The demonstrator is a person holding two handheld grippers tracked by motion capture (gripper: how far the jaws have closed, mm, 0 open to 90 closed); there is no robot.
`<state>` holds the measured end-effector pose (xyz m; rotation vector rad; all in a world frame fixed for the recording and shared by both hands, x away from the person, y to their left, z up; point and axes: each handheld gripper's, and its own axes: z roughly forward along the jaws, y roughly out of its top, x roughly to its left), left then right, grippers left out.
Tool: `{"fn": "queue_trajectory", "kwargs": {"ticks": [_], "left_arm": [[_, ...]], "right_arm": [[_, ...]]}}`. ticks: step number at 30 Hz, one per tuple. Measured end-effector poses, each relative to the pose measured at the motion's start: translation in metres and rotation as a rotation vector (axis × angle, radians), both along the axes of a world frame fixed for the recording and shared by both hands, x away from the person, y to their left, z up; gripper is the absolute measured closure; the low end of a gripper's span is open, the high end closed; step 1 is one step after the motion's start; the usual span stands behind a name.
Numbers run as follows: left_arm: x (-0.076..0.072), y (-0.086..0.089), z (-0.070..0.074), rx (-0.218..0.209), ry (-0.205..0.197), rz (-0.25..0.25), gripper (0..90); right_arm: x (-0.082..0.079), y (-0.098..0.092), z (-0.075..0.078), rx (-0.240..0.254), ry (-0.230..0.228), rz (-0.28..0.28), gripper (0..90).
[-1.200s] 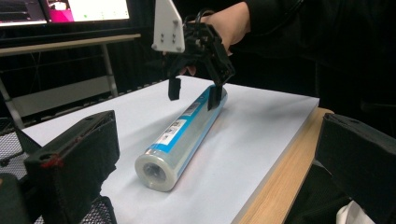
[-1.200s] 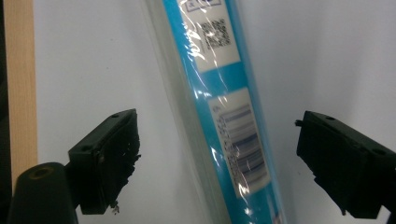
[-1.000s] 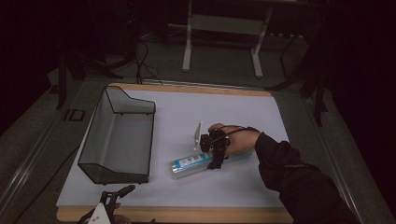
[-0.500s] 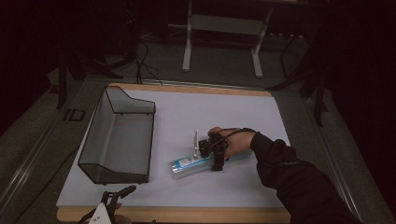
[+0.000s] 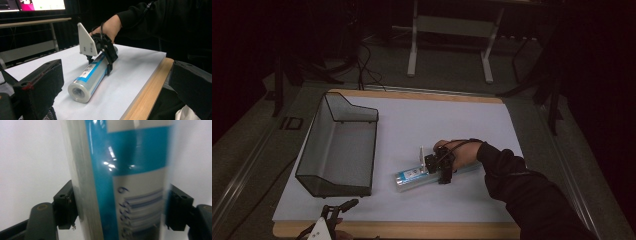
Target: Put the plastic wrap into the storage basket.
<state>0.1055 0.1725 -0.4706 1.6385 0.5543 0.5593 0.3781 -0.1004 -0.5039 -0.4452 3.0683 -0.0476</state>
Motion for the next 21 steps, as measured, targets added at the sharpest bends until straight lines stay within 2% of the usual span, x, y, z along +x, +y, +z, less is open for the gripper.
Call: {"fn": "queue_trajectory", "kwargs": {"ticks": [2,4,6,9,12,16,18,21], "left_arm": [[0.0002,0.0000,0.0000,0.000,0.001,0.000,0.6],[0.0005,-0.0001,-0.0001,-0.002,0.001,0.000,0.6],[0.0007,-0.0004,-0.0002,0.001,0.002,-0.003,0.6],[0.0011,-0.0009,-0.0004,0.005,0.001,-0.005,0.6],[0.0017,-0.0015,-0.0007,0.006,0.005,-0.009,0.6],[0.0017,-0.0019,-0.0007,0.010,0.003,-0.012,0.6],[0.0017,-0.0019,-0.0007,0.010,0.003,-0.011,0.7],[0.0022,-0.0017,-0.0006,0.010,0.002,-0.012,0.7]], "right_arm": [[-0.0018,0.0010,-0.0038,-0.018,-0.004,-0.003,23.8],[0.0003,0.0018,-0.0048,-0.032,0.009,-0.051,21.8],[0.0013,0.0015,-0.0051,-0.036,0.014,-0.074,23.0],[0.0017,0.0011,-0.0045,-0.034,0.027,-0.063,26.3],[-0.0002,-0.0004,-0.0030,-0.022,0.017,-0.031,28.6],[-0.0013,0.0012,-0.0026,-0.037,0.011,-0.016,29.4],[-0.0016,0.0009,-0.0021,-0.037,0.012,-0.012,29.7],[-0.0014,0.0009,-0.0016,-0.046,0.038,-0.026,30.1]]}}
